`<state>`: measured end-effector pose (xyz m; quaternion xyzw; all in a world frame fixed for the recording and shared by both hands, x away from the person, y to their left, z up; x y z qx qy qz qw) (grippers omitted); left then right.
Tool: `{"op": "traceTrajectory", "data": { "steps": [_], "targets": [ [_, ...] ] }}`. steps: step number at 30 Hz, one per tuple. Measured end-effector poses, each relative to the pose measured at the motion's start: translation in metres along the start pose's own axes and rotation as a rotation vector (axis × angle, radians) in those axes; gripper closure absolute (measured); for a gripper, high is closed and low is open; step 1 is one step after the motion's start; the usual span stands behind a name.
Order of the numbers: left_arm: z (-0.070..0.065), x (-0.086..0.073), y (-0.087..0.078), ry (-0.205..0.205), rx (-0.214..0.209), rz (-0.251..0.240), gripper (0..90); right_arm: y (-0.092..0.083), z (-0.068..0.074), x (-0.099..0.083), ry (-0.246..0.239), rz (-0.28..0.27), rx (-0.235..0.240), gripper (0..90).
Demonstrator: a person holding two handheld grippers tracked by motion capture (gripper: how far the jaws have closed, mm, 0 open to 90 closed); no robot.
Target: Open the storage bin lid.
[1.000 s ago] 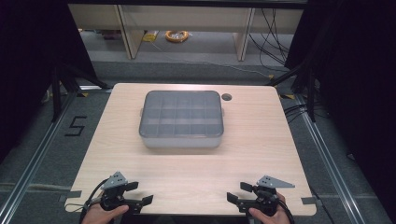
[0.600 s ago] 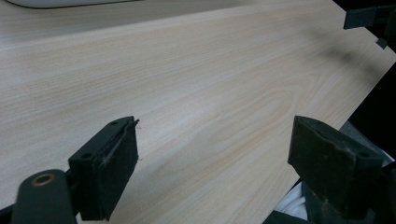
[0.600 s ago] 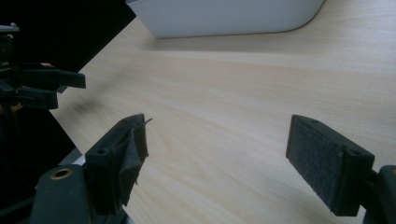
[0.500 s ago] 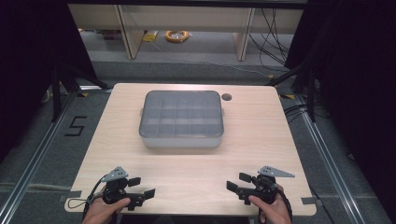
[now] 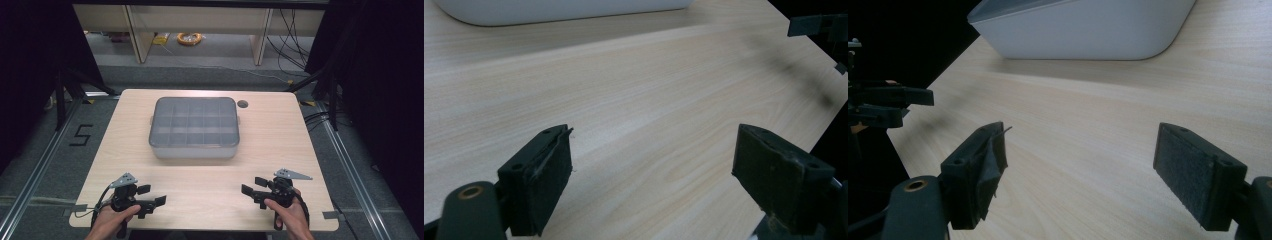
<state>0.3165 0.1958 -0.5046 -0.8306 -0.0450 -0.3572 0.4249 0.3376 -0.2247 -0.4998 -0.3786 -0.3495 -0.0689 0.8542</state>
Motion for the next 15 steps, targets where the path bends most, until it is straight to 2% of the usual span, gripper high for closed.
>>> {"op": "traceTrajectory", "data": {
  "steps": [7,8,9,10,11,12,13,15],
  "targets": [
    [0.004,0.007,-0.002,0.002,-0.002,-0.004,15.3,0.006,-0.002,0.008,-0.014,0.008,-0.009,22.2],
    [0.006,0.009,-0.003,-0.003,-0.001,-0.010,15.3,0.006,-0.002,0.010,-0.007,0.002,-0.006,22.2],
    [0.007,0.010,-0.004,-0.004,-0.002,-0.015,15.3,0.006,0.001,0.011,0.039,0.005,0.009,22.2],
    [0.008,0.011,-0.004,-0.008,-0.001,-0.019,15.3,0.006,-0.002,0.014,0.000,-0.007,0.003,22.3],
    [0.009,0.012,-0.005,-0.013,0.001,-0.022,15.3,0.006,-0.004,0.016,-0.009,-0.013,-0.003,22.4],
    [0.010,0.013,-0.006,-0.021,0.000,-0.024,15.3,0.005,-0.002,0.018,0.017,-0.010,0.003,22.4],
    [0.012,0.015,-0.007,-0.027,0.002,-0.030,15.3,0.005,-0.004,0.020,-0.007,-0.021,-0.001,22.4],
    [0.014,0.018,-0.009,-0.029,0.003,-0.042,15.3,0.004,-0.005,0.025,0.000,-0.026,0.007,22.4]
  ]
}}
Point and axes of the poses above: each handheld gripper's, and its own axes: y roughly forward along the jaws, x roughly out of its top, z roughly to its left, the point moved 2 cm from there along y, roughly forward along the jaws, and after that the axes turned 11 degrees about z, right-handed, at the moved point
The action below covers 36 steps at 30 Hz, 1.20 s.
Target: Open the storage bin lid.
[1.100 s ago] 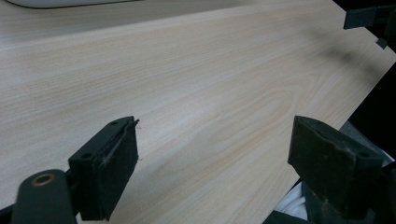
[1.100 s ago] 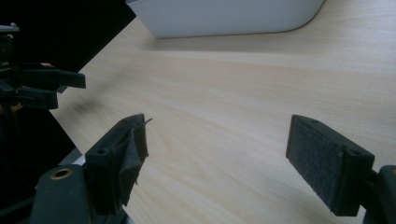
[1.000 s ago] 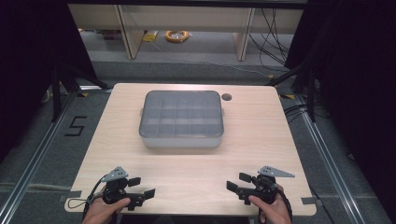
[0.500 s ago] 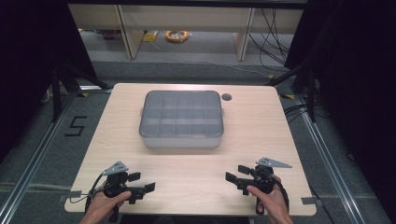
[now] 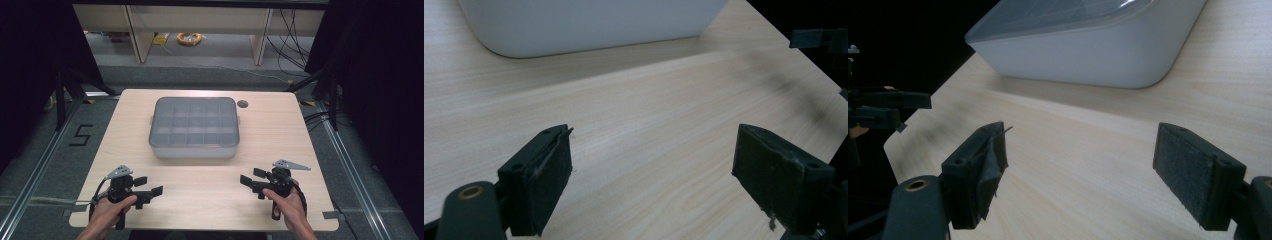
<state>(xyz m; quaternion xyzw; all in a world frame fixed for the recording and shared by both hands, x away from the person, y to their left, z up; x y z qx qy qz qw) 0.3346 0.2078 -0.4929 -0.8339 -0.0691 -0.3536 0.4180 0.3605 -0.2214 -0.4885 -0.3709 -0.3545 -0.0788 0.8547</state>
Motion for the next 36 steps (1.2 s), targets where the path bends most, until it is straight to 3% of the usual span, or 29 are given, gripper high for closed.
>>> {"op": "traceTrajectory", "data": {
  "steps": [9,10,12,13,14,21,25,26,29,32,33,36],
  "targets": [
    [0.009,0.020,-0.007,-0.016,0.003,-0.042,15.3,0.006,-0.004,0.019,0.005,-0.020,0.011,23.1],
    [0.011,0.025,-0.007,-0.019,0.013,-0.064,15.3,0.009,-0.005,0.025,0.002,-0.025,0.016,23.1],
    [0.012,0.027,-0.008,-0.023,0.014,-0.056,15.3,0.009,-0.006,0.027,0.001,-0.023,0.015,23.2],
    [0.014,0.032,-0.008,-0.026,0.008,-0.059,15.3,0.011,-0.004,0.032,0.030,-0.019,0.027,23.2],
    [0.014,0.032,-0.008,-0.026,0.008,-0.059,15.3,0.012,-0.007,0.035,0.007,-0.028,0.014,23.2],
    [0.024,0.048,-0.007,-0.040,0.018,-0.080,15.9,0.018,-0.015,0.054,-0.015,-0.050,-0.008,23.4],
    [0.031,0.058,-0.007,-0.042,0.018,-0.085,16.1,0.018,-0.021,0.064,-0.003,-0.052,-0.021,23.4],
    [0.032,0.061,-0.008,-0.048,0.024,-0.079,16.1,0.018,-0.019,0.065,0.026,-0.047,-0.012,23.4],
    [0.036,0.068,-0.008,-0.054,0.028,-0.086,16.1,0.019,-0.025,0.072,0.007,-0.060,-0.014,23.5],
    [0.041,0.073,-0.008,-0.055,0.021,-0.079,16.3,0.020,-0.026,0.077,0.035,-0.058,-0.006,23.5],
    [0.042,0.074,-0.008,-0.057,0.031,-0.083,16.3,0.022,-0.030,0.079,0.004,-0.066,-0.027,23.5],
    [0.045,0.078,-0.008,-0.062,0.026,-0.084,16.3,0.023,-0.031,0.082,0.026,-0.066,-0.018,23.6]
  ]
}}
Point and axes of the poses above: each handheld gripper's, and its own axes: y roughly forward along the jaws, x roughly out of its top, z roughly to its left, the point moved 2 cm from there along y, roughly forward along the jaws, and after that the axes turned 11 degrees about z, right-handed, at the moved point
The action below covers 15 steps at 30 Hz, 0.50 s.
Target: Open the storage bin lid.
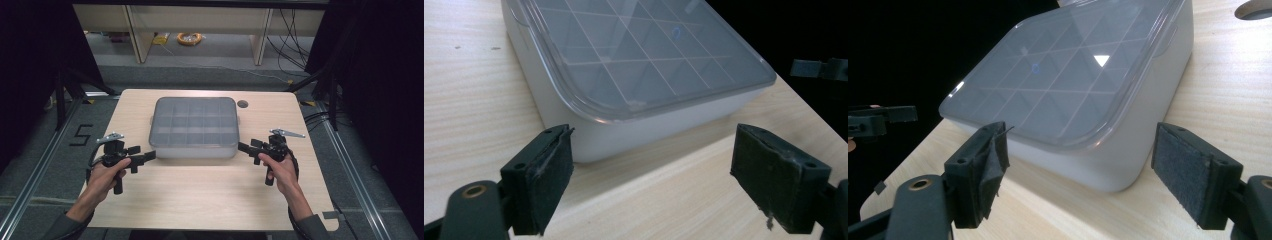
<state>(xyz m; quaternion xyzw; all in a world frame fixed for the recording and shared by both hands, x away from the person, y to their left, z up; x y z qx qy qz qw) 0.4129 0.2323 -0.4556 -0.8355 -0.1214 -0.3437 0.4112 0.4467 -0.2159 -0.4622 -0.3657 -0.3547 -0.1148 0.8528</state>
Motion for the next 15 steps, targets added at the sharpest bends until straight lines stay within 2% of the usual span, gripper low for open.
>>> {"op": "traceTrajectory", "data": {
  "steps": [1,3,4,5,6,7,10,12,13,14,15],
  "targets": [
    [0.003,0.003,0.002,-0.008,0.003,-0.009,16.3,0.002,-0.003,0.003,-0.010,-0.003,-0.006,23.7],
    [0.004,0.004,0.002,-0.008,0.003,-0.005,16.3,0.003,-0.002,0.005,0.010,-0.002,0.006,23.7],
    [0.005,0.006,0.003,-0.015,-0.006,-0.010,16.3,0.004,-0.004,0.007,-0.009,-0.006,-0.004,23.8],
    [0.006,0.007,0.004,-0.019,0.000,-0.018,16.3,0.005,-0.004,0.008,-0.008,-0.004,-0.006,23.9],
    [0.006,0.009,0.004,-0.021,0.001,-0.018,16.3,0.004,-0.003,0.010,0.009,-0.001,0.003,23.9],
    [0.007,0.010,0.004,-0.017,0.003,-0.023,16.3,0.006,-0.005,0.012,-0.011,-0.011,-0.009,23.9],
    [0.008,0.012,0.004,-0.019,0.010,-0.031,16.3,0.007,-0.007,0.015,-0.009,-0.015,-0.013,24.0],
    [0.009,0.014,0.003,-0.021,0.010,-0.018,16.3,0.008,-0.009,0.020,0.004,-0.019,-0.011,24.0],
    [0.009,0.015,0.004,-0.023,0.014,-0.033,16.3,0.007,-0.006,0.021,0.042,-0.010,0.005,24.0],
    [0.010,0.016,0.003,-0.025,0.012,-0.033,16.3,0.007,-0.006,0.021,0.042,-0.010,0.005,24.0],
    [0.011,0.018,0.004,-0.024,0.014,-0.031,16.3,0.009,-0.011,0.023,0.007,-0.023,-0.008,24.0]
  ]
}}
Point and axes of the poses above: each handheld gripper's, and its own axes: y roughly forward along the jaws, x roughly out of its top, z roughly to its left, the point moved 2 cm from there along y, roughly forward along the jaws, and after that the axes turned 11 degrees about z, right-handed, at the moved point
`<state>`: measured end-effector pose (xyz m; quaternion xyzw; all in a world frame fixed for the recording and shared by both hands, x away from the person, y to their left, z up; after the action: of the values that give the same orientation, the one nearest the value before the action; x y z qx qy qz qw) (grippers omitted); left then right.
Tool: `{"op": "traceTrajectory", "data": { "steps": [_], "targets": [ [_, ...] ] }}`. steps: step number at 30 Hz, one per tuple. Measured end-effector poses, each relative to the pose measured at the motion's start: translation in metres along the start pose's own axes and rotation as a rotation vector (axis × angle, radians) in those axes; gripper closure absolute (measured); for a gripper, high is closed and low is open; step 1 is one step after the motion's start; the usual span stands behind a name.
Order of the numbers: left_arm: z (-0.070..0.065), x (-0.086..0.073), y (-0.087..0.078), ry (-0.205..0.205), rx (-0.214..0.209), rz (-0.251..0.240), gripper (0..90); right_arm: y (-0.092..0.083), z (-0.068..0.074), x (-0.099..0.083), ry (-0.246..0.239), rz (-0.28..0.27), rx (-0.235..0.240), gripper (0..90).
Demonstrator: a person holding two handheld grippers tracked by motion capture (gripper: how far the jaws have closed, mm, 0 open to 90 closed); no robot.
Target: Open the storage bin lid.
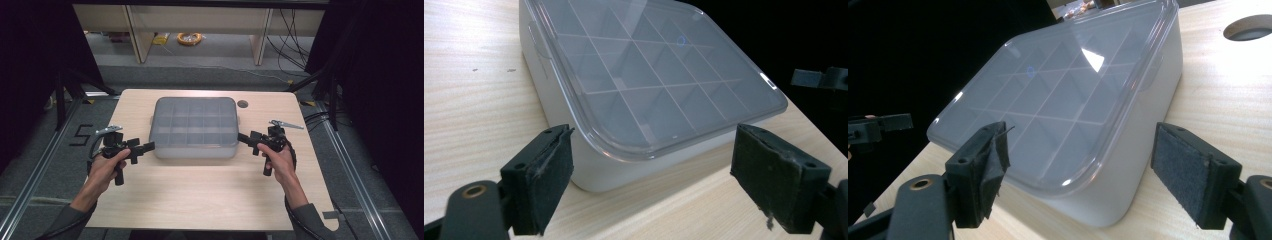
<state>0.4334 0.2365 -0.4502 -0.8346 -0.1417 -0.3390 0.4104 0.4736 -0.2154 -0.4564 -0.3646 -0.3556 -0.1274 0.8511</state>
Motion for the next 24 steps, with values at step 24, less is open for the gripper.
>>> {"op": "traceTrajectory", "data": {
  "steps": [24],
  "targets": [
    [0.031,0.052,0.025,-0.048,0.035,0.033,17.1,0.019,-0.012,0.027,0.030,0.013,-0.022,25.0]
  ]
}}
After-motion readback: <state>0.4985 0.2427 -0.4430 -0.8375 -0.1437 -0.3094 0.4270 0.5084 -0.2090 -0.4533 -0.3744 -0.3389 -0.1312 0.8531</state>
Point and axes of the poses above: each handheld gripper's, and its own axes: y roughly forward along the jaws, x roughly out of its top, z roughly to its left, the point moved 2 cm from there along y, roughly forward along the jaws, and after that the axes turned 11 degrees about z, right-handed, at the moved point
